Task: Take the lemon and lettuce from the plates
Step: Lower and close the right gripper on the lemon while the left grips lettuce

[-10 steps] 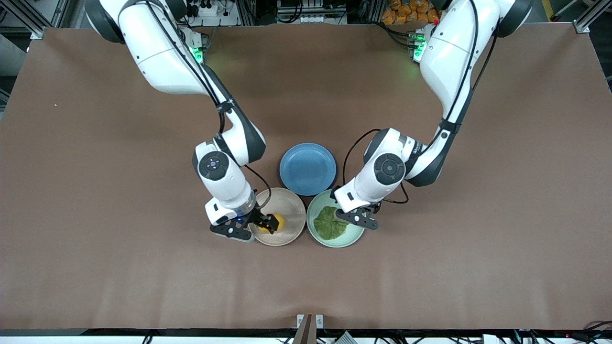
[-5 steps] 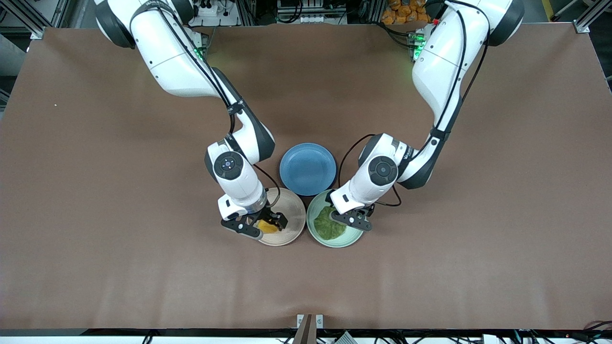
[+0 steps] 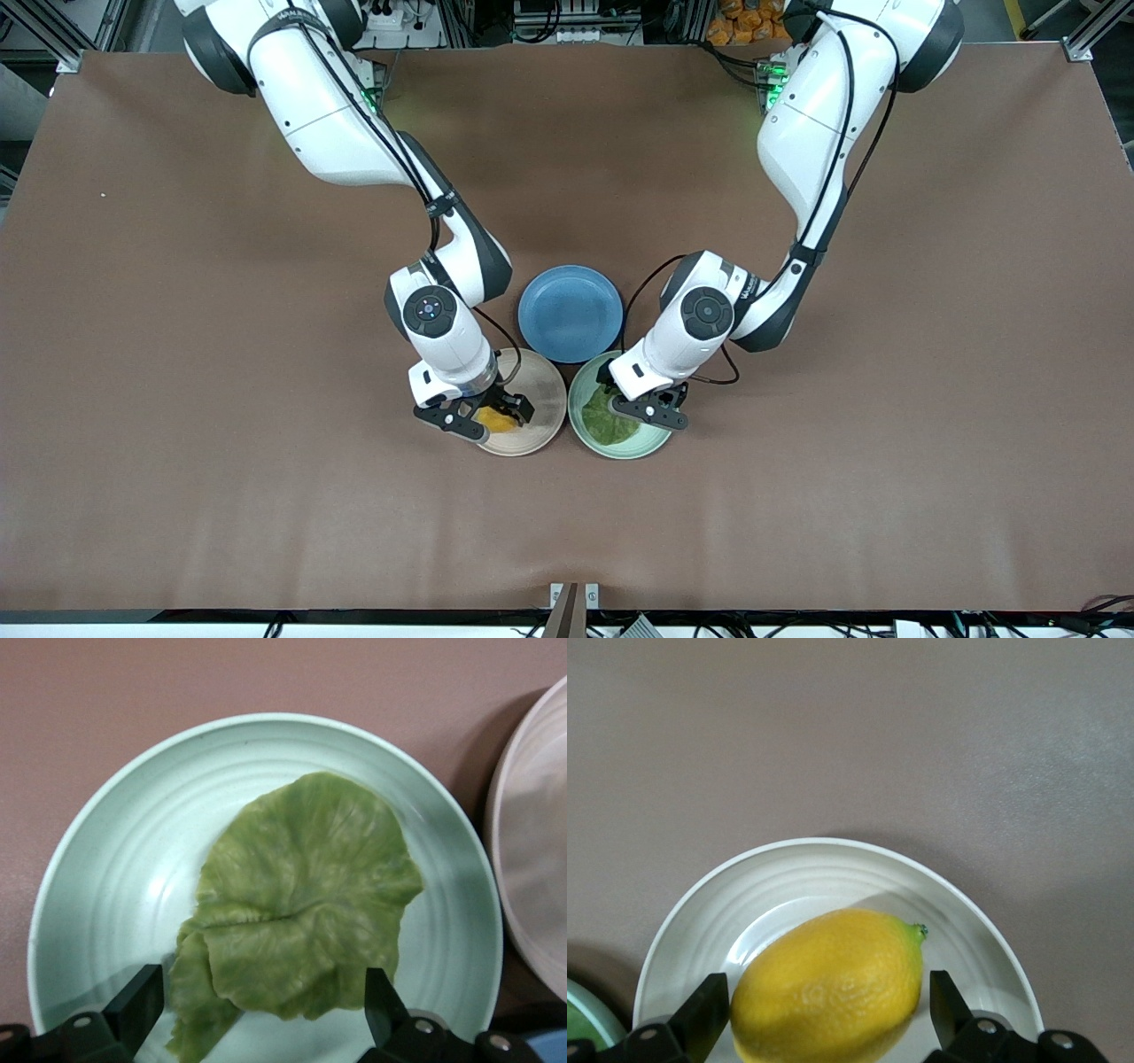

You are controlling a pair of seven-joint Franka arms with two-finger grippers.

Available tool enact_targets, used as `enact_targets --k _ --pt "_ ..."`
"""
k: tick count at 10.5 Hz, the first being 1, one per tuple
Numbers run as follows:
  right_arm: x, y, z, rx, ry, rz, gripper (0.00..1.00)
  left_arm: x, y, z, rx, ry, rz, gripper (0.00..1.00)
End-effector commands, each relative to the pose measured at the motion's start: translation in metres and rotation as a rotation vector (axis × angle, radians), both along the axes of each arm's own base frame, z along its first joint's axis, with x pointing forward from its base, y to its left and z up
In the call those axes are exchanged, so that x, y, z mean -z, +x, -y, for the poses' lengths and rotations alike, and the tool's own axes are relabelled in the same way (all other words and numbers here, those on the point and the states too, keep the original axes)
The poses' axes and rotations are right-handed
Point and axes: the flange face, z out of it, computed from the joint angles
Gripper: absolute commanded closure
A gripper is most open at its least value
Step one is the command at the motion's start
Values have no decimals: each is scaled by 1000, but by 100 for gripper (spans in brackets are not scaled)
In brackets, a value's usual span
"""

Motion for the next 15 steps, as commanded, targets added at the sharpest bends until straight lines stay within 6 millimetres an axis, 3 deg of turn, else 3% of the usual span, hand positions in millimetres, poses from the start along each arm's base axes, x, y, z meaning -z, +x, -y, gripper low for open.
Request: enact_targets --k 1,3,4,6,9,13,15 --pt "9 4 -5 19 13 46 1 10 0 7 -40 -22 6 0" --pt "9 5 -4 20 15 49 74 8 1 7 -46 -22 7 56" --pt "9 5 -5 23 21 47 100 6 2 6 -47 -23 10 67" --pt "9 7 -2 33 25 43 100 3 3 6 -55 -24 9 85" --pt "1 11 1 104 48 37 100 2 1 6 -51 -12 -1 98" --pt "-22 15 2 186 128 12 100 -8 5 2 -38 37 -63 100" --pt "-34 19 18 201 91 -52 100 -18 9 0 -28 65 -110 100"
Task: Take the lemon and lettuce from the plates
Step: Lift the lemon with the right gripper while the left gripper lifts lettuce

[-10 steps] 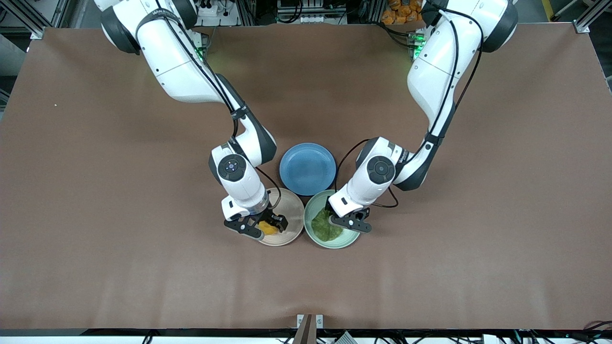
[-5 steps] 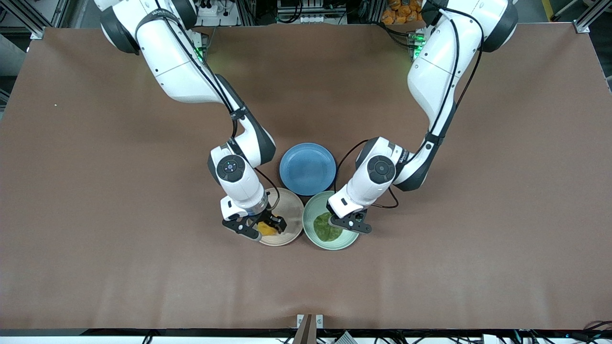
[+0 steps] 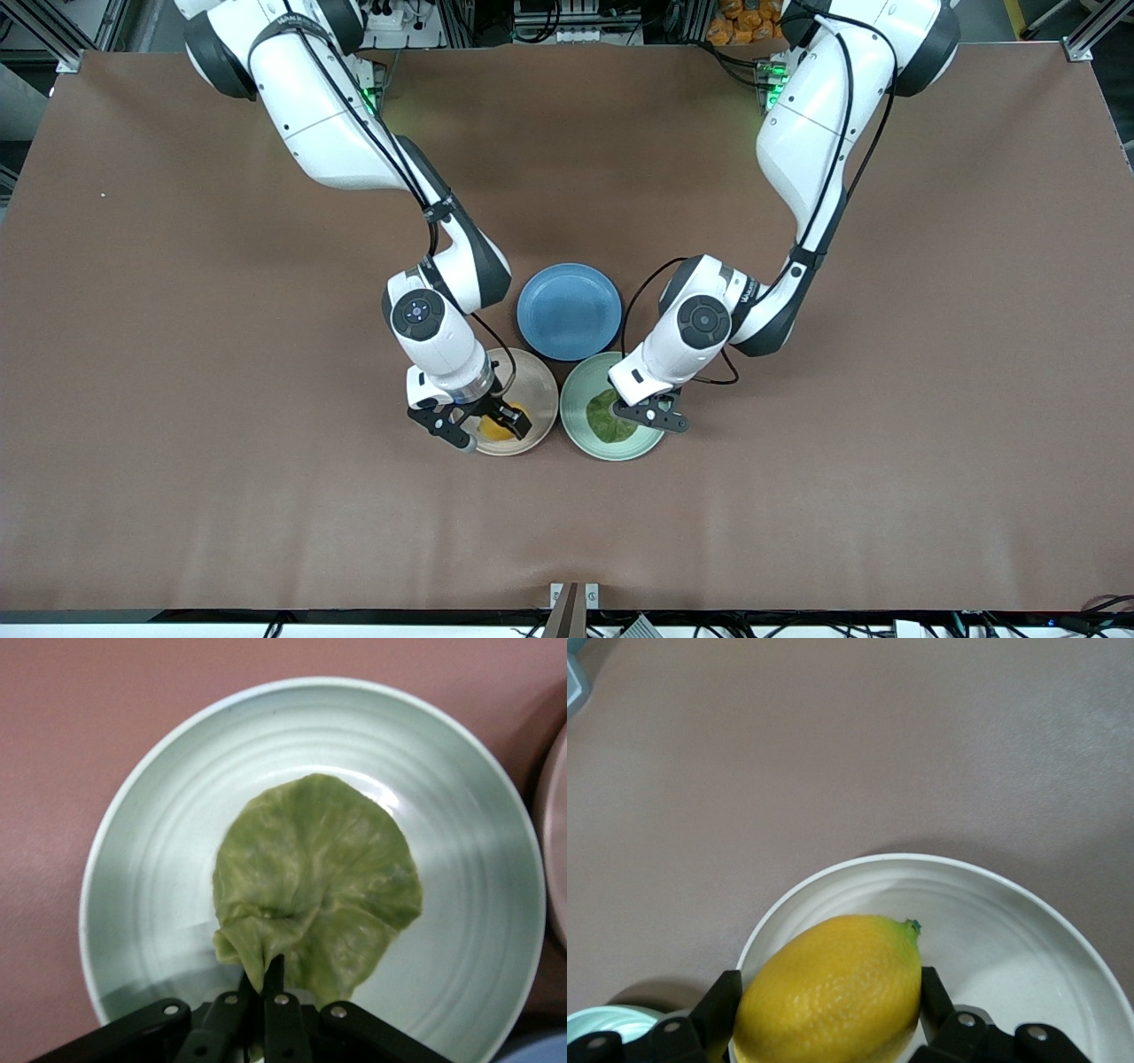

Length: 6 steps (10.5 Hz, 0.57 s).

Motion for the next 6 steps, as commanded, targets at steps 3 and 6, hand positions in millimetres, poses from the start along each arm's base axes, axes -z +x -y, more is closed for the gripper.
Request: enact_targets --k 3,6 --pt "-66 28 49 44 -30 -123 100 -35 11 0 -1 56 -93 100" --pt "-84 31 68 -45 -60 -137 100 -46 14 -9 0 81 -132 100"
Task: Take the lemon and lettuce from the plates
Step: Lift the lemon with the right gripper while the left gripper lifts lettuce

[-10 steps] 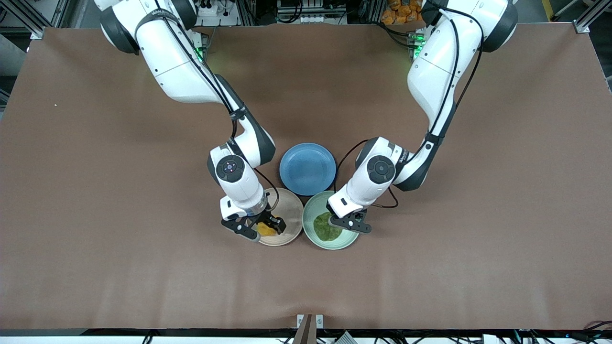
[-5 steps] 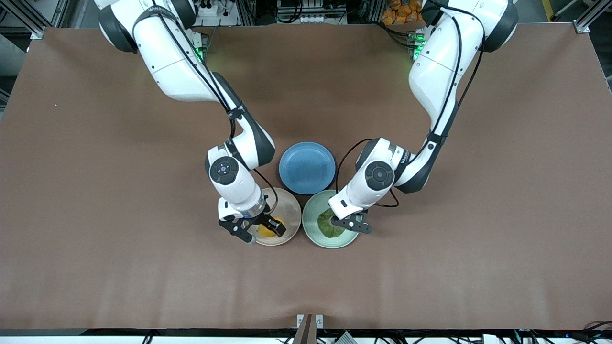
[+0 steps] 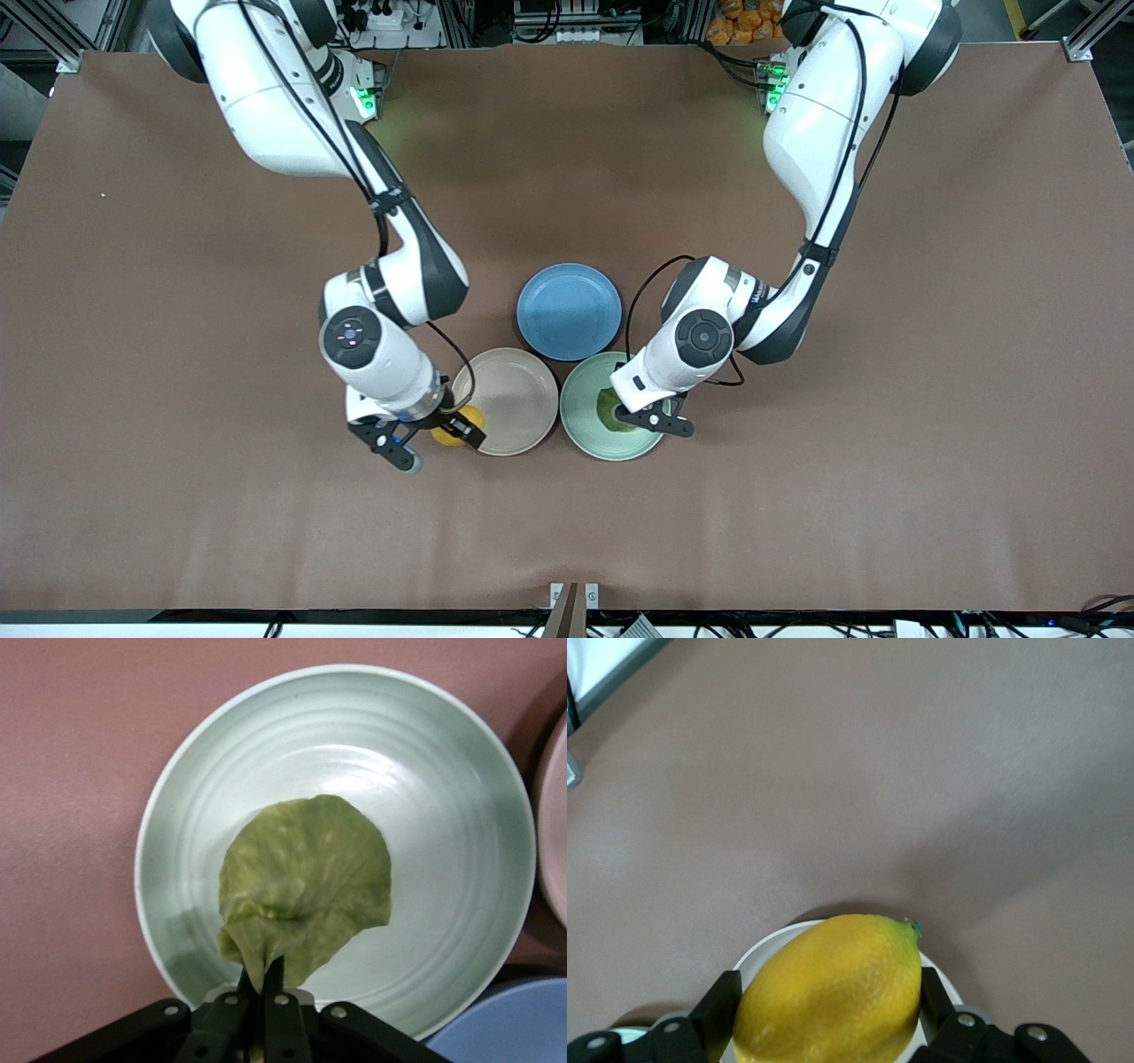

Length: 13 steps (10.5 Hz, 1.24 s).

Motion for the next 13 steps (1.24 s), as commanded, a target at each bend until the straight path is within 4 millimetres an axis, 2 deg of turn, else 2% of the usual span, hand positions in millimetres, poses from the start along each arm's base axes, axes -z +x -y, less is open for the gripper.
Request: enact_targets --k 1,2,4,6,8,10,11,13 --pt "-7 -7 11 -87 -30 -64 100 -21 3 -9 -9 33 -53 100" --pt "-5 -8 30 -112 -60 -108 100 -31 6 -17 -1 47 -70 100" --pt "-6 -14 41 -160 -78 -125 100 -50 14 -44 48 61 -107 100" --pt "-4 -19 57 -186 -119 -134 100 -66 17 -60 45 70 -126 100" --pt "-4 -26 85 -245 -141 -146 100 -81 16 -66 45 81 -131 100" --pt "-3 -38 118 -309 -172 -152 100 -104 23 -94 44 100 -140 100" --pt "3 -46 133 -334 -180 -134 100 -129 25 -105 31 99 -116 100" --pt "17 -62 171 -387 -183 -101 100 -140 35 -153 -28 115 -151 100"
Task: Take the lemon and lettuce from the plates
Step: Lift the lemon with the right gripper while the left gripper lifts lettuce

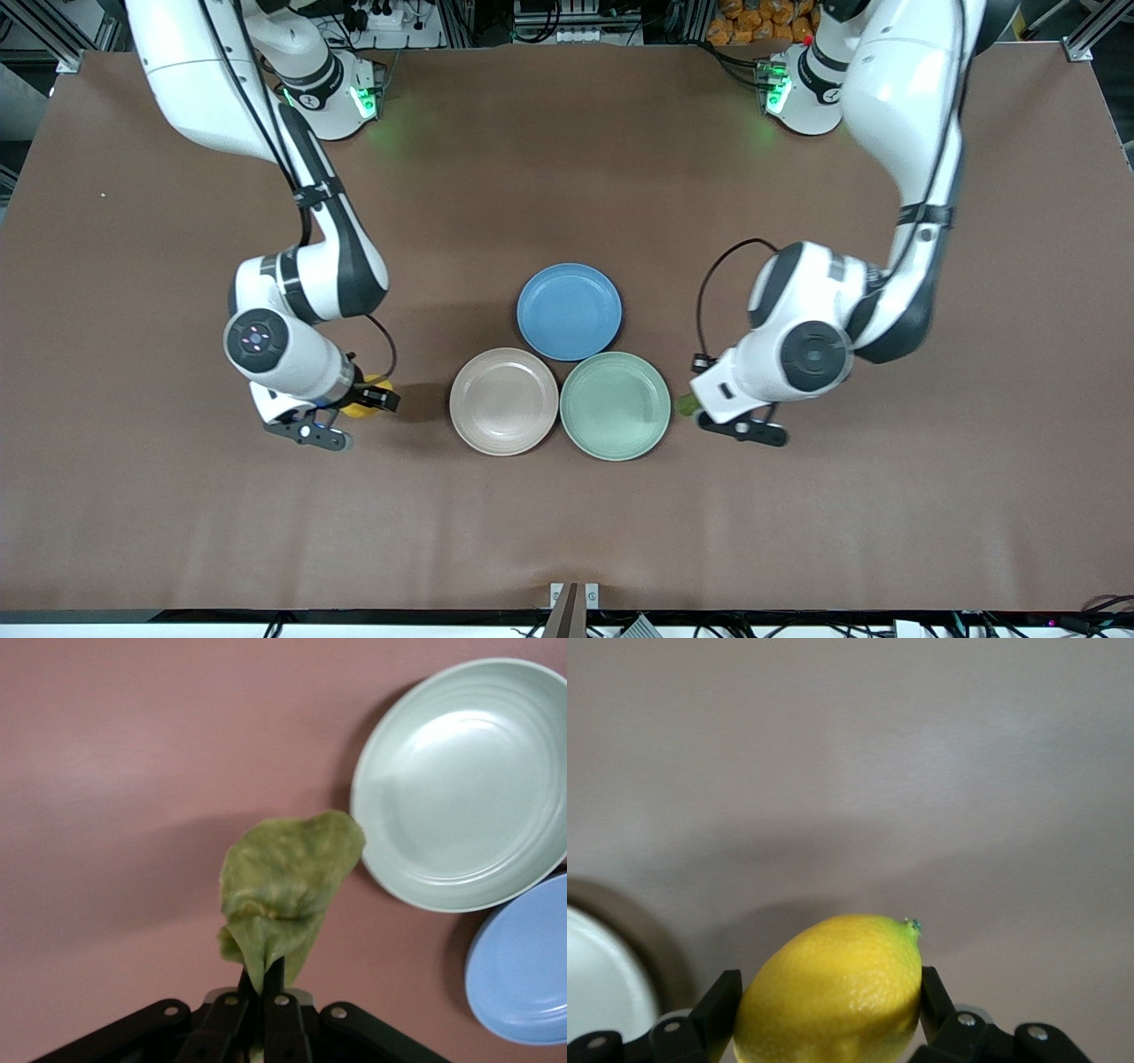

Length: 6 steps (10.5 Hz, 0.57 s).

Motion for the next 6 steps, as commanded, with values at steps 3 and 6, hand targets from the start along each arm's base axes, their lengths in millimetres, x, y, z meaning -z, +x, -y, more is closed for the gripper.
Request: enact_targets --k 3,6 --pt "13 -40 83 -131 -1 23 100 -6 7 -118 -75 47 -150 100" --pt "21 -44 121 -165 -3 17 100 16 4 -155 -66 105 -189 100"
